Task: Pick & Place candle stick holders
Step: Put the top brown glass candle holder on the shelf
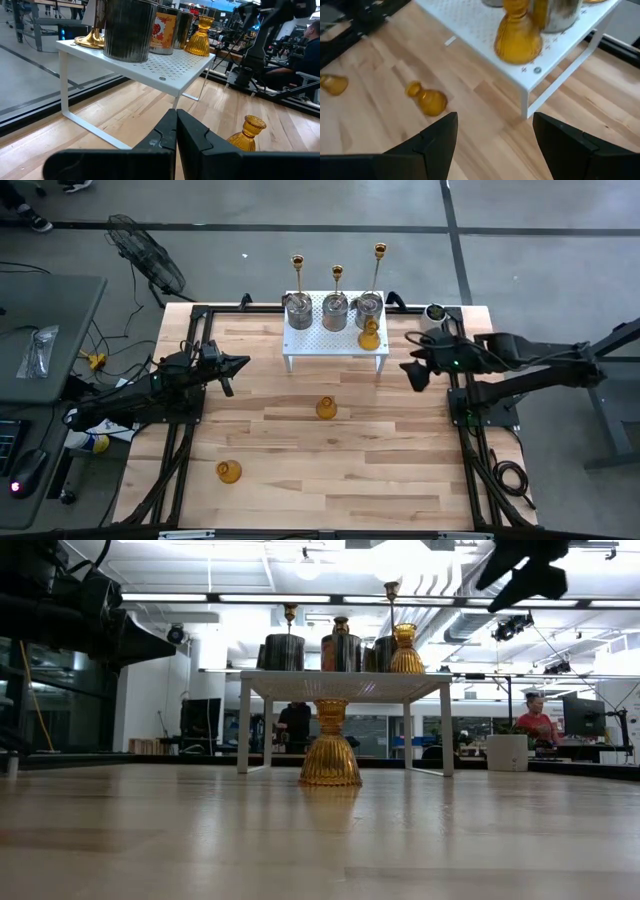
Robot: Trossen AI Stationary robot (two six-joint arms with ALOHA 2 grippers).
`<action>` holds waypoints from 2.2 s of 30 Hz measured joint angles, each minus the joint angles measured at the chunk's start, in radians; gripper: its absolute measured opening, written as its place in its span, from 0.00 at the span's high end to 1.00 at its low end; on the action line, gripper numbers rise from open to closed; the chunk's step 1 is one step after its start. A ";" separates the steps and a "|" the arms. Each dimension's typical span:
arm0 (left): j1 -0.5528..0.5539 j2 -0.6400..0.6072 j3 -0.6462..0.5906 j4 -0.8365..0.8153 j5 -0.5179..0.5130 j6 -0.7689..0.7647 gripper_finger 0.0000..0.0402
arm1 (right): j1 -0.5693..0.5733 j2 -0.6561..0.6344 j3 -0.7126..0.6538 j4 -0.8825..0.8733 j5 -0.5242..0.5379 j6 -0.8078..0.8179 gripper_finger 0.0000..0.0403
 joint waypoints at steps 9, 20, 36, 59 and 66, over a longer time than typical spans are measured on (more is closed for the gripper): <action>0.000 0.000 0.000 0.000 0.000 0.000 1.00 | 0.108 -0.101 -0.126 0.071 -0.014 -0.116 0.38; 0.000 0.000 0.000 0.000 0.000 0.000 1.00 | 0.196 -0.032 -0.413 0.645 -0.163 -0.441 0.38; 0.000 0.000 0.000 0.000 0.000 0.000 1.00 | 0.248 0.492 -0.553 1.439 0.030 -0.470 0.38; 0.000 0.000 0.000 0.000 0.000 0.000 1.00 | 0.339 0.944 -0.501 1.952 0.274 -0.369 0.38; 0.000 0.000 0.000 0.000 0.000 0.000 1.00 | 0.329 1.007 -0.443 1.959 0.316 -0.392 0.38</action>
